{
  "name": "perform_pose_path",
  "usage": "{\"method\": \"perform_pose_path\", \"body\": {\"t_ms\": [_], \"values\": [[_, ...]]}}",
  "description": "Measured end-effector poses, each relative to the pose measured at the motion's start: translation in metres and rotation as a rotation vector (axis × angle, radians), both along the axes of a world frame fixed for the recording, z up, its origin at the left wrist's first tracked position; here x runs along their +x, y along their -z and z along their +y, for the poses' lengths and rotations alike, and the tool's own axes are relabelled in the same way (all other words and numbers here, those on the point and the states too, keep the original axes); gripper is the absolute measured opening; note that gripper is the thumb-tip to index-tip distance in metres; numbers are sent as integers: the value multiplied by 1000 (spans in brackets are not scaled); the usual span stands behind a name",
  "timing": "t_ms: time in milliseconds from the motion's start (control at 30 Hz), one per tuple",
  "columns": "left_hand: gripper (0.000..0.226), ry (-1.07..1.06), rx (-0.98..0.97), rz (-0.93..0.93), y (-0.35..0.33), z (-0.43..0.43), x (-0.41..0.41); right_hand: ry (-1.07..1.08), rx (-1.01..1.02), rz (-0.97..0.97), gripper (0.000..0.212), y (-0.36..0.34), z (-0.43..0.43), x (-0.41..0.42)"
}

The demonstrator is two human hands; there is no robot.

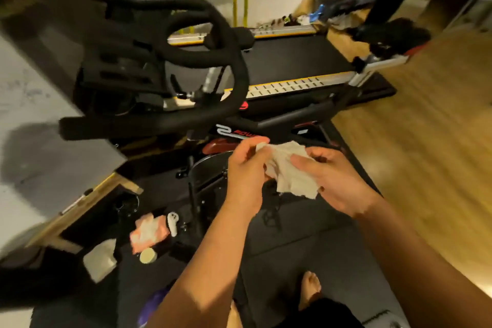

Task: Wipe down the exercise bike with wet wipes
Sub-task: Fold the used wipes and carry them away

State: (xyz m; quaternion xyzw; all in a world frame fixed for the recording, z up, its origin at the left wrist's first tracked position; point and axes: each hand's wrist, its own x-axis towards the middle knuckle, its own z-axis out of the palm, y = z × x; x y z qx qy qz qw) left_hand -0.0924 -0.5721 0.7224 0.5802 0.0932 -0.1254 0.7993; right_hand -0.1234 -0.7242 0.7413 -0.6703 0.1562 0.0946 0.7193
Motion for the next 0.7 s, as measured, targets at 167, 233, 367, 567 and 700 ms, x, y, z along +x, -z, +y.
{"method": "perform_pose_path", "body": {"t_ms": [167, 233, 367, 567, 700], "values": [[35, 301, 23, -68, -28, -115, 10, 292, 23, -73, 51, -13, -99, -26], [34, 516, 72, -19, -38, -174, 12, 442, -27, -103, 44, -15, -145, -32], [55, 740, 214, -80, -45, -296, 14, 678, -198, -174, 29, -18, -249, -32], [59, 881, 163, -171, -54, -465, 20, 764, -392, -116, 30, -27, -409, -26], [41, 747, 216, -267, -56, -562, 42, 733, -419, -60, 42, -39, -504, -7]]}}
